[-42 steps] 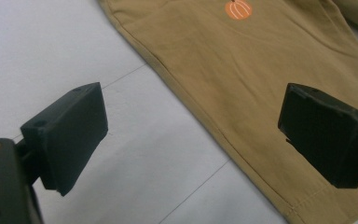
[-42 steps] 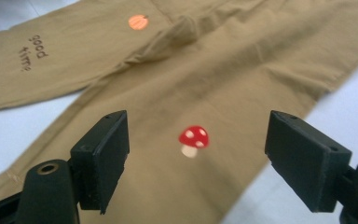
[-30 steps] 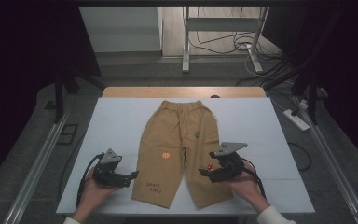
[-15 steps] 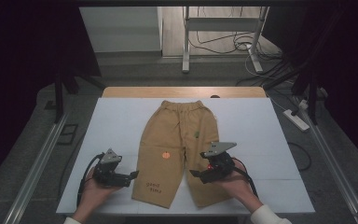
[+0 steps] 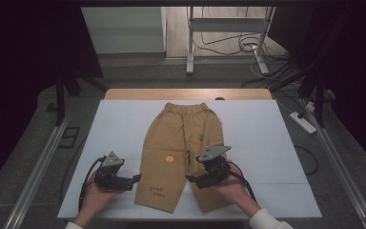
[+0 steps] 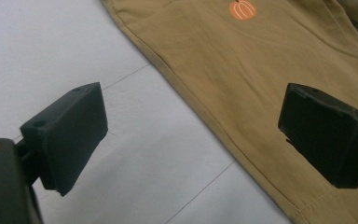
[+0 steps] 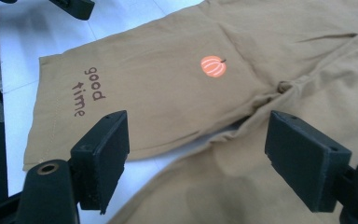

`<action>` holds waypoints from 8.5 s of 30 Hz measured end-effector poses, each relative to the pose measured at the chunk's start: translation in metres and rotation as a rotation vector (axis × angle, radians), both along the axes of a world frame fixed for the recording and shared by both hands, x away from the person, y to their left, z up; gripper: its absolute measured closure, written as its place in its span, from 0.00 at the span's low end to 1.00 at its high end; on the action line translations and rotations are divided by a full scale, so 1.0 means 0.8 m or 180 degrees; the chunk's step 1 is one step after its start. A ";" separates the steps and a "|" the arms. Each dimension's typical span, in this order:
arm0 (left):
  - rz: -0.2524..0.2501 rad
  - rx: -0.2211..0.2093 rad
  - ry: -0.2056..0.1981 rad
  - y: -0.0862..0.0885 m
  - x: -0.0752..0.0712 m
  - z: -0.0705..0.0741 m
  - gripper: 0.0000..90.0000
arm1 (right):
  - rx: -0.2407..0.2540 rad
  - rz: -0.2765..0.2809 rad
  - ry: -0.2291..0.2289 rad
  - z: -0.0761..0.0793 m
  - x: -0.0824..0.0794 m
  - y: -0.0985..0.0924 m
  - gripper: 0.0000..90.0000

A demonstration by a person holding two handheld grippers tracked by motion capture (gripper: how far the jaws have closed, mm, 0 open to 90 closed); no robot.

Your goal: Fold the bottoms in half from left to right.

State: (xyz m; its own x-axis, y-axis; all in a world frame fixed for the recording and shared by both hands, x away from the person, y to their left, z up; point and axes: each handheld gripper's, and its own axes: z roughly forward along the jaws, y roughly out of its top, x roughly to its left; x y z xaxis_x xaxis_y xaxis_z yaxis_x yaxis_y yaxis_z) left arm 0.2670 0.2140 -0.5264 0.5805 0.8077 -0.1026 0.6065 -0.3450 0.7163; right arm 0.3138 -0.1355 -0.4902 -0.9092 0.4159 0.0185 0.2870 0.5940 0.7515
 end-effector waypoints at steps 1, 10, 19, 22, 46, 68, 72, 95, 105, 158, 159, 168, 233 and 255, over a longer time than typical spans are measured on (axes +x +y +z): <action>0.0000 0.0000 0.0000 0.000 0.000 0.000 0.09 | 0.0004 0.0008 0.0001 0.000 0.000 0.002 0.24; 0.0001 -0.0006 -0.0005 0.000 0.000 0.000 0.09 | -0.0008 0.0056 -0.0014 -0.002 -0.002 0.019 0.24; -0.0002 -0.0006 -0.0007 0.000 0.001 0.000 0.09 | -0.0034 0.0152 0.0013 -0.005 -0.005 0.040 0.24; 0.0004 -0.0013 0.0000 0.001 0.001 0.000 0.09 | -0.0045 0.0204 0.0021 -0.007 -0.007 0.049 0.24; 0.0032 0.0011 -0.0016 0.002 0.004 -0.002 0.09 | -0.0083 0.0434 0.0086 -0.016 -0.018 0.094 0.24; 0.0038 0.0026 -0.0014 0.003 0.006 -0.002 0.09 | -0.0242 0.0734 0.0125 -0.038 -0.042 0.140 0.22; 0.0041 0.0027 -0.0015 0.003 0.006 -0.002 0.09 | -0.0306 0.0800 0.0111 -0.044 -0.048 0.149 0.22; 0.0039 0.0035 -0.0006 0.003 0.006 -0.003 0.09 | -0.0488 0.1017 -0.0034 -0.063 -0.067 0.191 0.36; 0.0055 0.0038 -0.0012 0.004 0.005 -0.003 0.09 | -0.0545 0.0943 -0.0097 -0.057 -0.058 0.182 0.84; -0.0074 0.0092 -0.0037 -0.052 0.102 0.020 0.12 | -0.0292 0.1032 0.0041 -0.043 -0.068 0.160 0.95; -0.0071 0.0104 -0.0037 -0.053 0.104 0.021 0.12 | -0.0294 0.1034 0.0040 -0.043 -0.068 0.160 0.95; 0.0002 0.0099 0.0001 -0.055 0.128 0.022 0.12 | -0.0291 0.1039 0.0042 -0.043 -0.068 0.160 0.95; 0.0031 0.0254 0.0425 -0.058 0.220 -0.010 0.70 | -0.0282 0.1051 0.0058 -0.043 -0.068 0.158 0.95; -0.0322 -0.0176 0.0243 -0.061 0.204 0.036 0.93 | -0.0158 0.1088 0.0025 -0.029 -0.069 0.156 0.95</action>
State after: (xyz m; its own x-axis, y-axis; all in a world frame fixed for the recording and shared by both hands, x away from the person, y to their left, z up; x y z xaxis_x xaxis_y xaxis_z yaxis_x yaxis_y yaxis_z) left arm 0.4304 0.1649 -0.4975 0.6476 0.7373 -0.1923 0.6240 -0.3684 0.6891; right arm 0.2587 -0.0111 -0.5138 -0.9960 0.0878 0.0135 0.0707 0.6926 0.7178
